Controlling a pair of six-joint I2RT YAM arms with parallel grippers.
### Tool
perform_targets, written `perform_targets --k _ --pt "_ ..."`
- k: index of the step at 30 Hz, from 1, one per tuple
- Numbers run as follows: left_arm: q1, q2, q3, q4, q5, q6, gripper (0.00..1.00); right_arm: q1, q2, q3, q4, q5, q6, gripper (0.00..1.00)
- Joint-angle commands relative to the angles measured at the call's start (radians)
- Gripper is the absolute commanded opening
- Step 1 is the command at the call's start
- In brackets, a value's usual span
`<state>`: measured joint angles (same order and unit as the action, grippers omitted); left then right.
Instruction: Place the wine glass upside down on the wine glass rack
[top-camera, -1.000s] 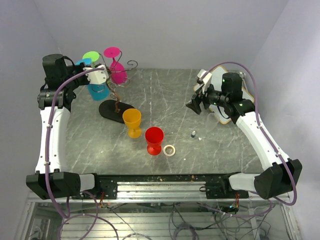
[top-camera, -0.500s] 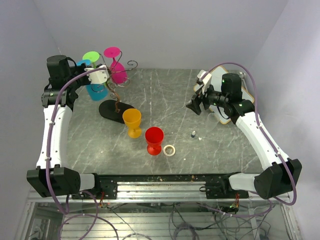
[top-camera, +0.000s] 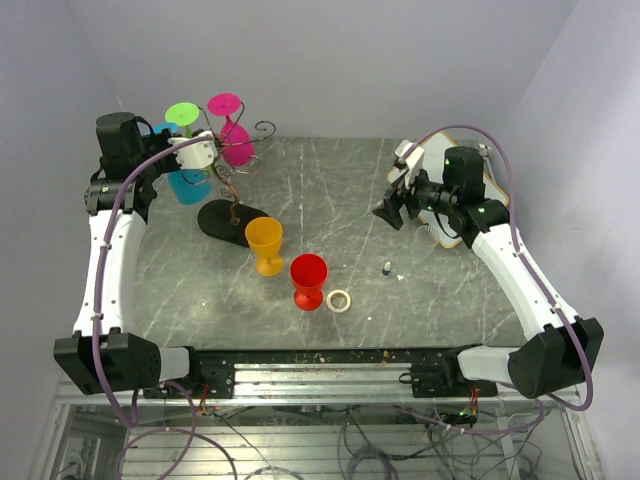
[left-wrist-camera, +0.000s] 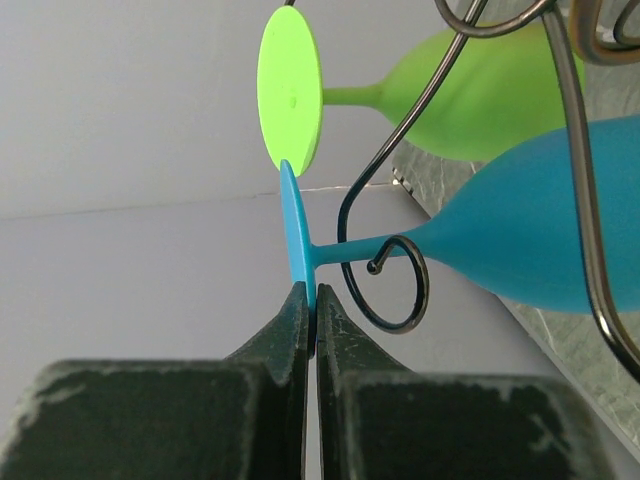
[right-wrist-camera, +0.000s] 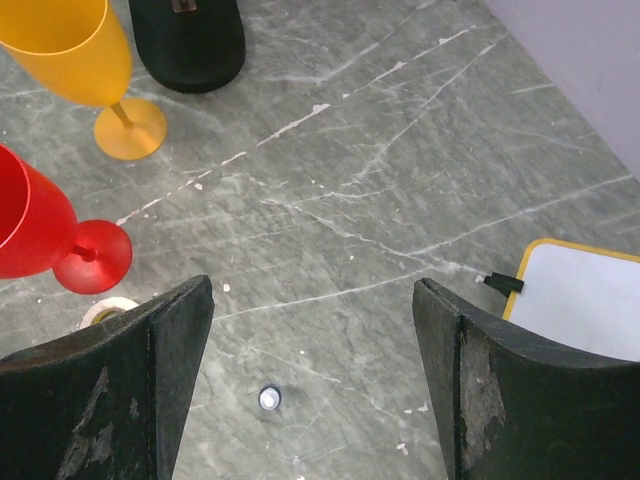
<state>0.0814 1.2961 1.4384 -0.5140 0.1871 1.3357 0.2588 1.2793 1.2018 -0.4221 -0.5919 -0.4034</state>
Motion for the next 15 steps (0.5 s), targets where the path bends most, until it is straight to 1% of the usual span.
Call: perform_targets --k 1,7,15 --pt "0.000 -0.026 -0.010 0.007 -0.032 0.013 0.07 -0.007 -0.013 -0.009 0.022 -0.009 -0.003 0.81" --pt "0.000 -0.069 -0.036 -0.026 -0.014 0.017 0.07 -0.007 -0.013 -0.010 0.022 -0.010 -0.006 0.81" --pt "-0.002 -0.094 -0.045 -0.058 -0.024 0.031 0.07 -0.009 -0.015 -0.010 0.022 -0.011 -0.005 0.81"
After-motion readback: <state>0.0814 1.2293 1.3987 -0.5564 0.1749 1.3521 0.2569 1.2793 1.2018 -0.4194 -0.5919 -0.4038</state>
